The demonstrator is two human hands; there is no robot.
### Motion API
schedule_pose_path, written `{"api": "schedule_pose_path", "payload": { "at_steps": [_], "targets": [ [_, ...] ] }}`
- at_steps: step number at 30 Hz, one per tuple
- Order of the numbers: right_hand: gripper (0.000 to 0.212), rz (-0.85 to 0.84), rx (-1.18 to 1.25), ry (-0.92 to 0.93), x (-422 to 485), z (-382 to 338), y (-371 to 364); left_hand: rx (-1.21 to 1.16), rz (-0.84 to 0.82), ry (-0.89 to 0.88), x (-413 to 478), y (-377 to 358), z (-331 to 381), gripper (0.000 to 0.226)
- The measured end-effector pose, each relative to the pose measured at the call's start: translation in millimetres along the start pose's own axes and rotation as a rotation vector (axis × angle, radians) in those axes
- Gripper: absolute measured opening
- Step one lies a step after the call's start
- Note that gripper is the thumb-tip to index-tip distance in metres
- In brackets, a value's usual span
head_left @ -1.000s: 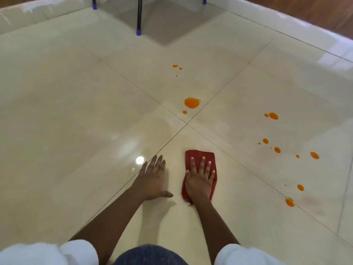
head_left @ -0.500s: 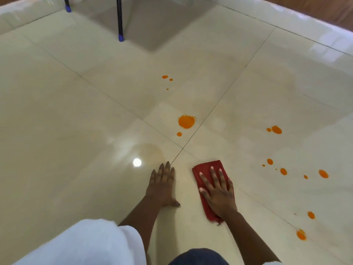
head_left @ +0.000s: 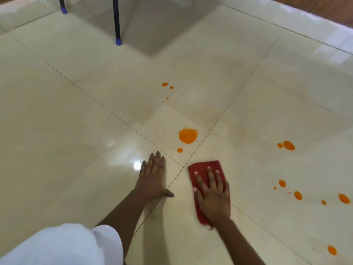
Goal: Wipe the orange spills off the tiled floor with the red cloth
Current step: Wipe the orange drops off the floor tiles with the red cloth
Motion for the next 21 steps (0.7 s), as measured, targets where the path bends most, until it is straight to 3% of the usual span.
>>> {"api": "schedule_pose_path", "payload": {
  "at_steps": [5,8,11,13,15,18,21],
  "targets": [
    [0.052,0.022,0.012,0.354,53.5,-79.7,-13.0,-0.048,-0.020,-0.026,15.0,-4.0,-19.2,0.151],
    [0.051,-0.004,-0.038,0.146,120.9,-43.3,-0.8,-0.022,-0.008,-0.032,24.8,0.1,-23.8,0.154],
    [0.052,0.038,0.002,-0.126,119.6,-10.2,2.4,-0.052,-0.010,0.001,34.9,7.0,-30.2,0.153],
    [0.051,0.101,0.014,-0.121,86.0,-40.5,-0.8,-0.081,-0.025,0.005,38.4,4.6,-33.4,0.153],
    [0.051,0.064,0.072,0.052,72.6,-86.3,-11.0,-0.130,-0.016,-0.001,37.4,2.6,-34.2,0.150],
    [0.049,0.051,0.032,0.260,136.5,-101.1,-5.2,-0.143,-0.008,-0.007,35.7,3.2,-36.3,0.150],
    [0.050,0.049,-0.024,-0.101,195.3,-14.9,10.8,-0.139,-0.006,-0.004,36.3,3.4,-36.5,0.151]
  ]
}}
Point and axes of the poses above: each hand's wrist, its own x-axis towards the middle knuckle, its own y-axis out of the back of the hand, z = x × y, the point moved 7 cm from there along x, towards the middle knuckle, and after that the axes turned 8 degrees about z, right-handed, at the moved point
